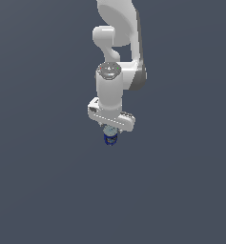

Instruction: Pick up the object and move it to a goal position.

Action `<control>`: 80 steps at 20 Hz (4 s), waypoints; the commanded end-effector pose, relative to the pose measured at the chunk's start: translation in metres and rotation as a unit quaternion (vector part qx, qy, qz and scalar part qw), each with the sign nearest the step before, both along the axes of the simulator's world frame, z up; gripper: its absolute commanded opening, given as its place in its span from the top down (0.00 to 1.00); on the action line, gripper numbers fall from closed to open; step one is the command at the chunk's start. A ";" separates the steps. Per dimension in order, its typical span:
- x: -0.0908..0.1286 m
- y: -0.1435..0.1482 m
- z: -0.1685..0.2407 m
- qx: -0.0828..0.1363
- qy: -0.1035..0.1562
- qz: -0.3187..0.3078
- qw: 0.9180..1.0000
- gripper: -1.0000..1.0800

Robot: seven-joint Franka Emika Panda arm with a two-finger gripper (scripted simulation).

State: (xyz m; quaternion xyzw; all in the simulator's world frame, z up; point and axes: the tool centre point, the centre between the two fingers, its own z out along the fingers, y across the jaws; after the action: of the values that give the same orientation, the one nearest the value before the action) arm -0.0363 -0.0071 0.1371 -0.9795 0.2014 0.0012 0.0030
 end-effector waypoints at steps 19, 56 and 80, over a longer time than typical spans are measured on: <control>-0.014 -0.003 -0.021 -0.003 0.000 -0.075 0.997 0.04; -0.015 -0.019 -0.013 -0.003 0.000 -0.077 0.997 1.00; -0.017 -0.106 0.232 -0.003 0.000 -0.078 0.997 1.00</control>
State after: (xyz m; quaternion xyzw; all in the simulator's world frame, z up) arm -0.0539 -0.1076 0.3515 -0.9609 0.2769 0.0018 0.0002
